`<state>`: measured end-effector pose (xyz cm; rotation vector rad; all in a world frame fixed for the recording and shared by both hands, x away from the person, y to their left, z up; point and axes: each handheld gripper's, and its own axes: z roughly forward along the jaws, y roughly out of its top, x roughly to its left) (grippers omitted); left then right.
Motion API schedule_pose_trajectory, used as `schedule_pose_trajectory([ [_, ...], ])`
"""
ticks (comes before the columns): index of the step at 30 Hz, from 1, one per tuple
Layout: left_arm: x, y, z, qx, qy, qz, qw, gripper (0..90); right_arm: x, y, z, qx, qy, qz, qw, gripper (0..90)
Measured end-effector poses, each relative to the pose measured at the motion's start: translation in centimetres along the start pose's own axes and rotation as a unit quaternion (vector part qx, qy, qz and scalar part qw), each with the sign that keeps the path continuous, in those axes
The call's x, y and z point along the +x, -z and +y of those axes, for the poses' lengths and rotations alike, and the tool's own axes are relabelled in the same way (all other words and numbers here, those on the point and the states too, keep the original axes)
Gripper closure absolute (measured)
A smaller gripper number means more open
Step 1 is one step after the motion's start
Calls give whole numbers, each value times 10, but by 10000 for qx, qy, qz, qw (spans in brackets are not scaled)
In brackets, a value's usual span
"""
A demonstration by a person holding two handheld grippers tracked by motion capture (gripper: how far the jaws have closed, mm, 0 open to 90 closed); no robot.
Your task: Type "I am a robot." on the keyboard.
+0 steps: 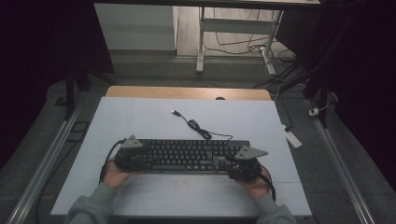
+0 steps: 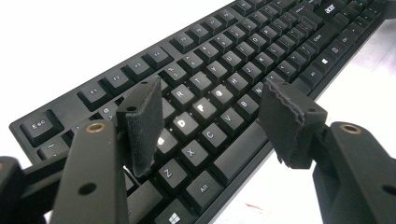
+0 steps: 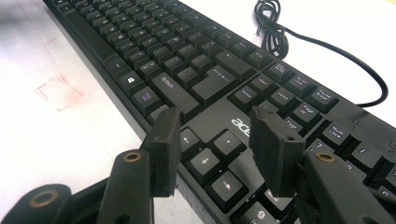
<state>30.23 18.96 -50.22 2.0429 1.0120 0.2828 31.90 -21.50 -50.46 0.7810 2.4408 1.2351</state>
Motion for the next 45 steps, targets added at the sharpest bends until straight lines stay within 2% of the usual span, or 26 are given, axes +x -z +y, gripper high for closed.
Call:
schedule_pose_trajectory([
  [14,7,4,-1,-2,72,75,9999,384,0,0,0,4,14,6,10000,540],
  [19,8,6,-1,-49,74,88,9999,423,0,0,0,4,14,3,10000,540],
  [32,12,-1,4,-83,40,166,9998,657,0,-1,0,24,28,4,10000,541],
  [40,8,-13,7,66,-131,172,9997,877,1,-2,0,33,21,7,10000,541],
  [45,6,-22,10,152,-215,171,9995,888,1,-2,0,48,36,6,10000,541],
])
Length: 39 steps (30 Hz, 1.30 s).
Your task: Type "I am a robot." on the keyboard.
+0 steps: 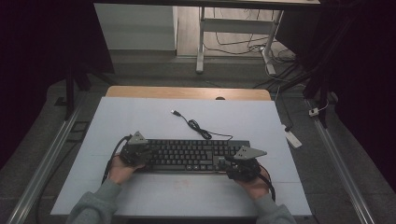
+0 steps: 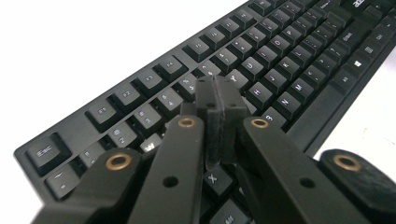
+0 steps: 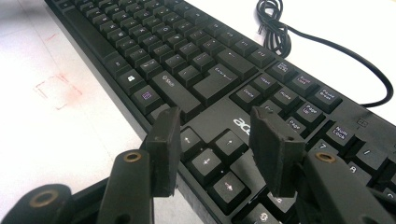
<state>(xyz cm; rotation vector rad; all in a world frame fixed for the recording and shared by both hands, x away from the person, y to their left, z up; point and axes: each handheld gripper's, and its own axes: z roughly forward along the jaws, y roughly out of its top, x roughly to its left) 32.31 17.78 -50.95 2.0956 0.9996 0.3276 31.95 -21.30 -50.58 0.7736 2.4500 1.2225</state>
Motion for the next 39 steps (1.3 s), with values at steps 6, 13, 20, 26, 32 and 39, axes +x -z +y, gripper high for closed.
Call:
schedule_pose_trajectory([
  [6,-1,-10,3,61,-22,46,10000,888,0,0,0,18,10,-13,10000,541],
  [13,0,-19,5,145,-7,104,9998,888,0,0,0,24,5,-12,10000,540],
  [20,1,-23,5,192,-21,163,9997,888,0,0,0,22,12,-12,10000,540],
  [26,2,-25,4,232,8,181,9996,887,0,0,0,17,5,-4,10000,541],
  [32,1,-28,3,292,8,221,9993,889,0,0,0,18,5,-3,10000,540],
  [39,0,-22,5,146,-12,225,9996,888,0,0,0,0,-4,-10,10000,540],
])
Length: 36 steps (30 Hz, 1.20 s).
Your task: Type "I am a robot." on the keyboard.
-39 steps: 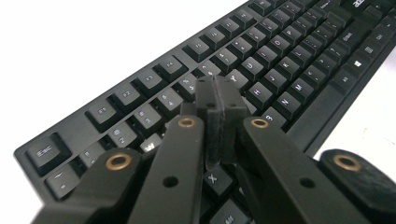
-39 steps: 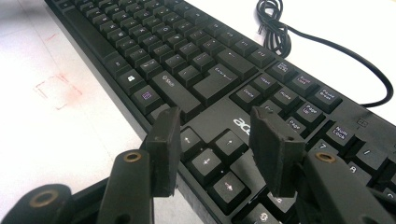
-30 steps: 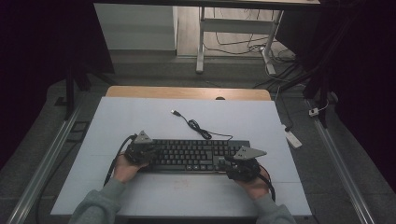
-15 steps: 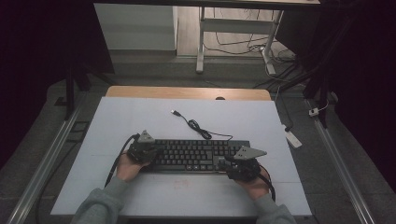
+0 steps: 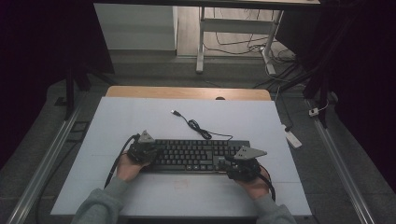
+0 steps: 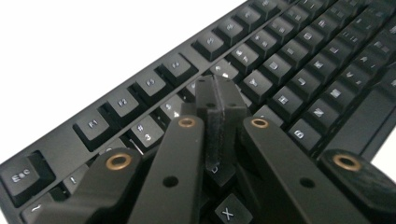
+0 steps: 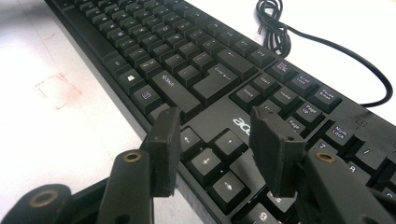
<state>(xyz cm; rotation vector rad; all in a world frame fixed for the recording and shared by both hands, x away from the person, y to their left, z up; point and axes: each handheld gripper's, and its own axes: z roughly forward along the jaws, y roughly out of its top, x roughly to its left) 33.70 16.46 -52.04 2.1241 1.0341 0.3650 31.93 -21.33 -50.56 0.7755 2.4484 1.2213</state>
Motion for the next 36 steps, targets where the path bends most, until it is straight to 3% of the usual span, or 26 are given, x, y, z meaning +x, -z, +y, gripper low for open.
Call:
schedule_pose_trajectory([
  [3,1,7,0,-139,62,-81,9999,873,0,0,0,-19,3,4,10000,540],
  [7,2,16,0,-274,201,-192,9992,770,0,0,0,-23,4,5,10000,539],
  [13,-2,29,-1,-272,243,-316,9988,548,-1,0,0,-35,5,19,10000,539],
  [20,-7,37,-2,-192,173,-407,9988,405,0,0,0,-27,13,10,10000,538],
  [36,-3,41,-5,-153,302,-421,9985,286,0,-1,1,-60,30,37,10000,538],
])
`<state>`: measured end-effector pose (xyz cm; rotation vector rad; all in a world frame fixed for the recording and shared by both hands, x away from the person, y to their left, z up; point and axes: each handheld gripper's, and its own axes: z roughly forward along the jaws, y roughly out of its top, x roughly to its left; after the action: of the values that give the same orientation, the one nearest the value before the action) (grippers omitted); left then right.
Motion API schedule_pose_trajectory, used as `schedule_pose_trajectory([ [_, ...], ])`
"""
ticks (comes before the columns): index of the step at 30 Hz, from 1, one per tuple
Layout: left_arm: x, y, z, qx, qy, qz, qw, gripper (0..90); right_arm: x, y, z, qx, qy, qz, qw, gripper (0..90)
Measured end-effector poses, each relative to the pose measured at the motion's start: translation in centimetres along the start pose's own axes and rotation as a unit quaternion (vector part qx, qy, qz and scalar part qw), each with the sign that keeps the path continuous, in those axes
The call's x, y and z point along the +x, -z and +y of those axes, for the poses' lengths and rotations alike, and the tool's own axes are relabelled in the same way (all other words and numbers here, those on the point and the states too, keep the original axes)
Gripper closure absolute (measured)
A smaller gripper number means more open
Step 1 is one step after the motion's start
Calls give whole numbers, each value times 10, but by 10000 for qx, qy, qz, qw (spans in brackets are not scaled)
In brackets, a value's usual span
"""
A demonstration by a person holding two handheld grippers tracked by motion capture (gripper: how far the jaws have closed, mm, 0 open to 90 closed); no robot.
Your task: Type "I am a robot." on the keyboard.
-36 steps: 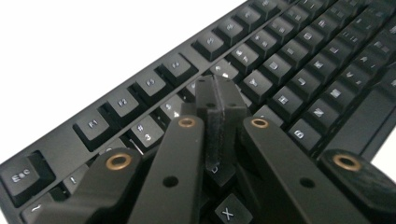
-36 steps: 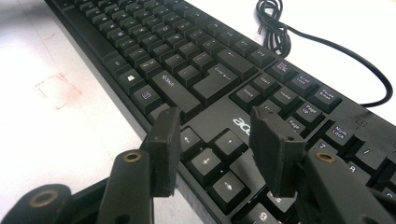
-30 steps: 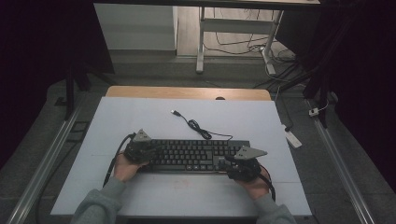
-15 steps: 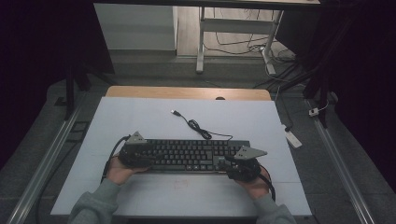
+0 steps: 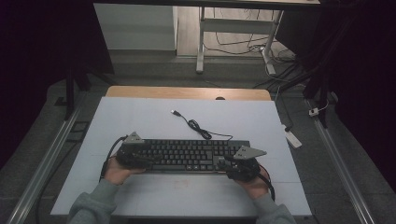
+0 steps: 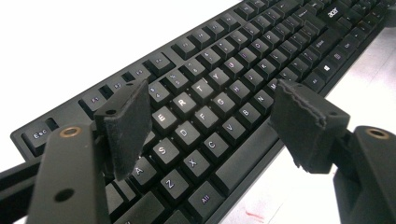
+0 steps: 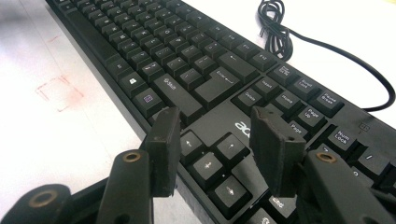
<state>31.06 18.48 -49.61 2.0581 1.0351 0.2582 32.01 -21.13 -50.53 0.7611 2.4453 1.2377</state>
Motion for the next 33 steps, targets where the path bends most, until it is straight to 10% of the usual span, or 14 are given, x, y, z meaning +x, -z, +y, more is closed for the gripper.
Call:
schedule_pose_trajectory([
  [22,2,-5,0,114,18,-14,9999,251,13,-21,26,-131,56,192,9997,567],
  [33,1,-7,0,167,-9,-10,9999,252,18,-42,44,-8,143,396,9991,859],
])
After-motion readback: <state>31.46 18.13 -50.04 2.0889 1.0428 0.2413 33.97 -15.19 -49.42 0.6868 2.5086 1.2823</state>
